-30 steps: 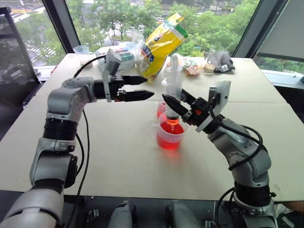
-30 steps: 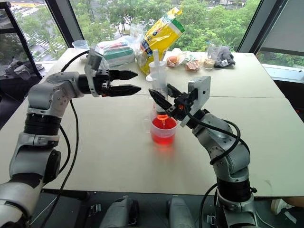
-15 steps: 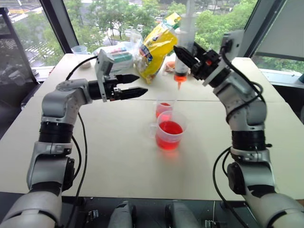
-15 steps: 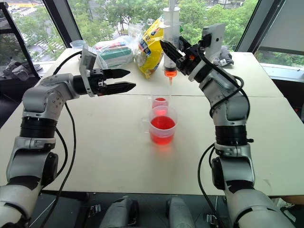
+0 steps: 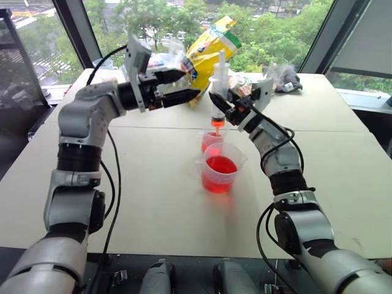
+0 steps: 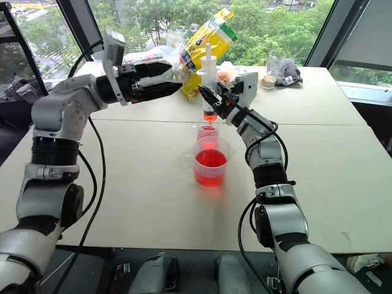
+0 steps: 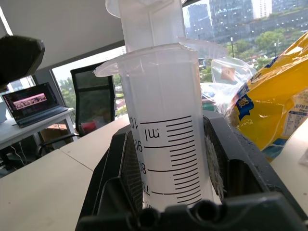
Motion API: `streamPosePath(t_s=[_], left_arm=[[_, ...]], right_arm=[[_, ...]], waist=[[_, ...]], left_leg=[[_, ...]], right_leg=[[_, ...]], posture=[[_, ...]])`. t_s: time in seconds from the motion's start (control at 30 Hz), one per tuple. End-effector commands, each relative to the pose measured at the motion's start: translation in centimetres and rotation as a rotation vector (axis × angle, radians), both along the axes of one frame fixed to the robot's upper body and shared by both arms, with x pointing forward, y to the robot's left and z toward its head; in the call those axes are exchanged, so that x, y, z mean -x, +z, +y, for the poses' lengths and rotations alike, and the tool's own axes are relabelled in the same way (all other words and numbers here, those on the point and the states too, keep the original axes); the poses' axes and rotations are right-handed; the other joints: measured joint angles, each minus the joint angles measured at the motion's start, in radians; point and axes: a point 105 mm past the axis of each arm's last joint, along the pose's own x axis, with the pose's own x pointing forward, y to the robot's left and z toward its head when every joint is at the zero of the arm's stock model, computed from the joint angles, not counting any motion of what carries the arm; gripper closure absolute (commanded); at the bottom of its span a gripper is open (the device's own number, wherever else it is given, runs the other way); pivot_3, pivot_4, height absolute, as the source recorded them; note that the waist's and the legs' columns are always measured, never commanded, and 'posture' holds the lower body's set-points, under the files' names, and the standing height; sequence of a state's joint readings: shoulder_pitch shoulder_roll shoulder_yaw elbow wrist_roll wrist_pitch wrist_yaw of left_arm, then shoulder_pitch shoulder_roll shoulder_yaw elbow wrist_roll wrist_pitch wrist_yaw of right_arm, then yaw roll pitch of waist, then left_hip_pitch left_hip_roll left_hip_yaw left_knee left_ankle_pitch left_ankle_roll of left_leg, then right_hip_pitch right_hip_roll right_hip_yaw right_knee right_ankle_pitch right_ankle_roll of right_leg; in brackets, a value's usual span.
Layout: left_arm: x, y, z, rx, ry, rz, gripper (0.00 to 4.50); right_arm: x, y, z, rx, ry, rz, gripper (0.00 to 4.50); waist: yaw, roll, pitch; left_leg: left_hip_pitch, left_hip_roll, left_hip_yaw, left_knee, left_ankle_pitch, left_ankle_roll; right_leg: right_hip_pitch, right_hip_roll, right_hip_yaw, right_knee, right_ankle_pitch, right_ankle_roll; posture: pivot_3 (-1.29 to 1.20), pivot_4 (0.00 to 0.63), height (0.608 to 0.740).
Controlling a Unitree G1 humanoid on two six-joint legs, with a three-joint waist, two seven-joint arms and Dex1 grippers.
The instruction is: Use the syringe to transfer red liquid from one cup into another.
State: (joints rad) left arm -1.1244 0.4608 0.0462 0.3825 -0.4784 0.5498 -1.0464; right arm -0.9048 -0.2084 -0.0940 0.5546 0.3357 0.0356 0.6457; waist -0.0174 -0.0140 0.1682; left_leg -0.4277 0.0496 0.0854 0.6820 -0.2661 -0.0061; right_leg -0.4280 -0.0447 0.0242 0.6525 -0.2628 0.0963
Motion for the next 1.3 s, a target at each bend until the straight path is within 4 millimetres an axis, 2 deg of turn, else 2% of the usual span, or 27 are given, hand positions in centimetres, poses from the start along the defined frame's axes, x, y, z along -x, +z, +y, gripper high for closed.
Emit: streamPosePath(t_s=[0.03, 0.23, 0.43, 0.87, 0.93, 1.03, 1.1, 1.2, 1.3], left_arm=[[-0.2, 2.2, -1.4, 0.02, -0.038, -0.054, 0.2], [-1.5, 3.2, -3.5, 0.027, -0.059, -0.044, 0.2], [-1.6, 2.2, -5.1, -0.028, -0.131, 0.019, 0.2], [-2.3, 1.8, -6.8, -0.048, -0.148, 0.077, 0.2], [-2.4, 1.9, -7.1, -0.041, -0.15, 0.08, 0.72], [-2.3, 2.1, -7.3, -0.027, -0.158, 0.085, 1.92], [-2.4, 1.8, -7.3, -0.032, -0.152, 0.086, 3.07], [-2.7, 1.3, -7.3, -0.052, -0.136, 0.085, 4.45], [-2.8, 0.9, -7.2, -0.066, -0.133, 0.088, 4.45]], right_arm=[[0.5, 1.3, 0.2, 0.008, 0.004, -0.068, 3.09], [0.6, 0.8, 0.3, 0.031, 0.006, -0.063, 3.09], [0.5, 0.8, 0.4, 0.035, 0.002, -0.061, 3.09], [0.6, 0.9, 0.4, 0.058, 0.005, -0.073, 3.09], [0.7, 0.9, 0.4, 0.062, 0.006, -0.075, 3.09], [0.7, 0.9, 0.4, 0.065, 0.008, -0.077, 3.09], [0.8, 0.9, 0.4, 0.066, 0.009, -0.079, 3.09], [0.9, 0.9, 0.4, 0.069, 0.013, -0.081, 3.09], [1.0, 0.9, 0.4, 0.071, 0.015, -0.082, 3.09]], waist=[[-0.001, 0.0, 0.0], [-0.002, 0.0, 0.0], [-0.003, 0.0, 0.0], [-0.003, 0.0, 0.0], [-0.003, 0.0, 0.0], [-0.004, 0.0, 0.0], [-0.004, 0.0, 0.0], [-0.003, 0.0, 0.0], [-0.002, 0.0, 0.0]], left_leg=[[0.0, 0.0, 0.0, 0.0, 0.0, 0.0], [0.0, 0.0, 0.001, 0.0, 0.0, 0.0], [0.0, 0.0, 0.001, -0.001, 0.0, 0.0], [0.0, 0.0, 0.0, -0.001, 0.0, 0.0], [0.0, 0.0, 0.0, -0.001, 0.0, 0.0], [0.0, 0.0, 0.0, -0.001, 0.0, 0.0], [0.0, 0.0, 0.0, -0.001, 0.0, 0.0], [0.0, 0.0, 0.0, -0.001, 0.0, 0.0], [0.0, 0.0, 0.0, -0.001, 0.0, 0.0]], right_leg=[[0.0, 0.0, 0.0, 0.0, 0.0, 0.0], [0.0, 0.0, 0.0, 0.0, 0.0, 0.0], [0.0, 0.0, 0.0, -0.001, 0.0, 0.0], [0.0, 0.0, 0.0, -0.001, 0.0, 0.0], [0.0, 0.0, 0.0, -0.001, 0.0, 0.0], [0.0, 0.0, 0.0, -0.001, 0.0, 0.0], [0.0, 0.0, 0.0, -0.001, 0.0, 0.0], [0.0, 0.0, 0.0, -0.001, 0.0, 0.0], [0.0, 0.0, 0.0, -0.001, 0.0, 0.0]], posture=[[0.0, 0.15, 0.74], [0.0, 0.15, 0.74], [0.0, 0.15, 0.74], [0.0, 0.15, 0.74], [0.0, 0.15, 0.74], [0.0, 0.15, 0.74], [0.0, 0.15, 0.74], [0.0, 0.15, 0.74], [0.0, 0.15, 0.74]])
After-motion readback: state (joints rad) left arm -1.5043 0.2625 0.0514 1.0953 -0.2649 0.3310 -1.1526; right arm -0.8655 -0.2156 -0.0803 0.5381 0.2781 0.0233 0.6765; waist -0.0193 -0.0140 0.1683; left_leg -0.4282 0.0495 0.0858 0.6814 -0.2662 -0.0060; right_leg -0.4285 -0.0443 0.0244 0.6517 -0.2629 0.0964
